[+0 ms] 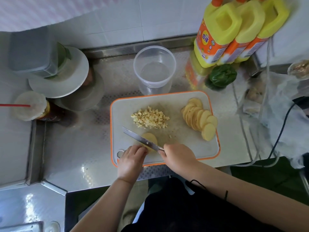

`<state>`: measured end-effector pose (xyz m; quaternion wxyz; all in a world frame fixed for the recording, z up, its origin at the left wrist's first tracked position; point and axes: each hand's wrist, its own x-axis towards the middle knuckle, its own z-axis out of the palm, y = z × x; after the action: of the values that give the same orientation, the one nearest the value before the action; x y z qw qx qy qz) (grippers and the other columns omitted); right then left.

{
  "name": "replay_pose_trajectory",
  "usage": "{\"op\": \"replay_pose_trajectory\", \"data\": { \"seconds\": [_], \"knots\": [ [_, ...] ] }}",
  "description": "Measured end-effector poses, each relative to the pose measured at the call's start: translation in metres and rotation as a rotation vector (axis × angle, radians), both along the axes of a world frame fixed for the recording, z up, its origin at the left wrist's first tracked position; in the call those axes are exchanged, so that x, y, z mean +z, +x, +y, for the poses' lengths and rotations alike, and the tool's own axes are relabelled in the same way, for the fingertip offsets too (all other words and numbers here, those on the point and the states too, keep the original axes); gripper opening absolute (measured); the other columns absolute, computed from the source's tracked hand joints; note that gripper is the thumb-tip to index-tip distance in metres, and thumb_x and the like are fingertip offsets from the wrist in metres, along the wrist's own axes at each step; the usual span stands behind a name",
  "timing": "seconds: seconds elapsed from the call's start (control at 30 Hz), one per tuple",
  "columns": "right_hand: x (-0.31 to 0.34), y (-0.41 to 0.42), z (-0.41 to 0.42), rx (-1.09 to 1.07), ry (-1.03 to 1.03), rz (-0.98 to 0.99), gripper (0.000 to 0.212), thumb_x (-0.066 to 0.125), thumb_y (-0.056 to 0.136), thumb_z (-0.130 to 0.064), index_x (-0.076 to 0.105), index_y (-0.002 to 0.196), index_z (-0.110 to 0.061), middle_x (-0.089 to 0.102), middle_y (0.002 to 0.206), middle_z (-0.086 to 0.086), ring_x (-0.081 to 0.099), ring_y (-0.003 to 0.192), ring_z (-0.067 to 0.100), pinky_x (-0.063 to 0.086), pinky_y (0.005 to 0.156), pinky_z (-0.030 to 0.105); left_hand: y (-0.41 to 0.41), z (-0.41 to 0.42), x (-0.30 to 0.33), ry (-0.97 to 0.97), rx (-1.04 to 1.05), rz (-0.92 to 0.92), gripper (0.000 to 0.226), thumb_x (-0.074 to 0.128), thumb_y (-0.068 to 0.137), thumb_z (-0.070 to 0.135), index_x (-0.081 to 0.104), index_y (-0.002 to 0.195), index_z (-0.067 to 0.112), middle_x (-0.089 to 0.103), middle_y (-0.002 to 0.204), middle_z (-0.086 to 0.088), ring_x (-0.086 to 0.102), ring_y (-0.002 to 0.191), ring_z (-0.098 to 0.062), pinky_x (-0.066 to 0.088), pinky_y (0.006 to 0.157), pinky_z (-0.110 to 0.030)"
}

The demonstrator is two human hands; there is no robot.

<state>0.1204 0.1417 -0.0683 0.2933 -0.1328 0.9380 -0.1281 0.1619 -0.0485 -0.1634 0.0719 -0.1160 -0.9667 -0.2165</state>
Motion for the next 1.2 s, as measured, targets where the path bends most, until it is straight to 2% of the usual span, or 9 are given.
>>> {"op": "replay_pose_trajectory", "data": {
  "seconds": [0.1,0.2,0.3,0.43,0.57,0.8,0.9,1.0,1.2],
  "knots": [
    [-0.003,0.002,0.000,0.007,0.019,0.000,0.032,0.037,0.101,-0.040,0.055,0.094,-0.014,0.032,0.061,-0.005,0.043,0.062,0.022,0.030,0.052,0.031,-0.002,0.001,-0.001,-0.003,0.000,0.045,0.018,0.058,0.091,0.025,0.070,0.086,0.012,0.065,0.086,-0.001,0.060,0.073,-0.023,0.046,0.056,-0.032],
    [-0.006,0.002,0.002,0.004,0.027,-0.013,0.032,0.038,0.101,-0.040,0.054,0.093,-0.014,0.032,0.061,-0.005,0.043,0.064,0.023,0.027,0.050,0.031,-0.004,0.002,-0.002,-0.002,0.012,0.071,0.016,0.061,0.089,0.023,0.072,0.085,0.012,0.066,0.083,-0.001,0.061,0.072,-0.022,0.046,0.057,-0.031],
    [-0.009,0.003,0.003,0.020,0.020,-0.028,0.029,0.038,0.101,-0.039,0.049,0.087,-0.017,0.031,0.062,-0.005,0.043,0.065,0.022,0.029,0.055,0.031,-0.005,0.003,-0.004,0.017,0.026,0.072,0.014,0.063,0.087,0.021,0.073,0.083,0.012,0.066,0.080,0.000,0.062,0.070,-0.023,0.046,0.057,-0.031],
    [-0.010,0.003,0.005,0.050,0.014,-0.011,0.029,0.038,0.101,-0.039,0.039,0.081,-0.017,0.031,0.062,-0.005,0.041,0.063,0.022,0.018,0.046,0.029,-0.005,0.004,-0.003,0.035,0.049,0.073,0.011,0.066,0.085,0.020,0.073,0.081,0.013,0.066,0.078,-0.001,0.062,0.067,-0.024,0.046,0.054,-0.031],
    [-0.009,0.002,0.004,0.097,0.045,0.020,0.032,0.036,0.102,-0.037,0.053,0.092,-0.013,0.029,0.061,-0.005,0.040,0.063,0.022,0.014,0.044,0.028,-0.005,0.003,-0.004,0.051,0.058,0.059,0.015,0.063,0.087,0.023,0.072,0.080,0.013,0.066,0.077,-0.001,0.063,0.065,-0.025,0.047,0.052,-0.031],
    [-0.014,-0.003,0.003,0.106,0.057,-0.046,0.030,0.036,0.103,-0.030,0.056,0.096,-0.010,0.035,0.062,-0.003,0.034,0.053,0.015,0.019,0.044,0.028,-0.004,0.004,-0.007,0.072,0.070,0.053,0.020,0.059,0.090,0.025,0.073,0.081,0.014,0.066,0.077,-0.001,0.062,0.066,-0.025,0.047,0.055,-0.029],
    [-0.018,-0.005,0.002,0.087,0.043,-0.098,0.026,0.039,0.103,-0.025,0.058,0.098,-0.008,0.035,0.063,-0.003,0.038,0.059,0.019,0.023,0.048,0.029,-0.002,0.004,-0.009,0.083,0.074,0.048,0.016,0.061,0.089,0.022,0.073,0.083,0.014,0.067,0.079,0.000,0.063,0.069,-0.025,0.048,0.058,-0.030],
    [-0.020,-0.004,0.001,0.060,0.020,-0.114,0.032,0.036,0.104,-0.030,0.057,0.098,-0.008,0.034,0.063,-0.003,0.043,0.064,0.021,0.032,0.057,0.031,-0.002,0.004,-0.011,0.089,0.074,0.052,0.013,0.063,0.088,0.020,0.073,0.084,0.014,0.067,0.081,-0.001,0.063,0.071,-0.025,0.049,0.059,-0.031],
    [-0.020,-0.006,0.003,0.012,0.004,-0.168,0.035,0.035,0.103,-0.036,0.056,0.096,-0.009,0.036,0.063,-0.004,0.046,0.068,0.022,0.033,0.060,0.031,-0.001,0.003,-0.009,0.070,0.043,0.047,0.006,0.070,0.081,0.011,0.072,0.087,0.013,0.068,0.084,-0.002,0.063,0.075,-0.025,0.053,0.061,-0.034]
  ]
}}
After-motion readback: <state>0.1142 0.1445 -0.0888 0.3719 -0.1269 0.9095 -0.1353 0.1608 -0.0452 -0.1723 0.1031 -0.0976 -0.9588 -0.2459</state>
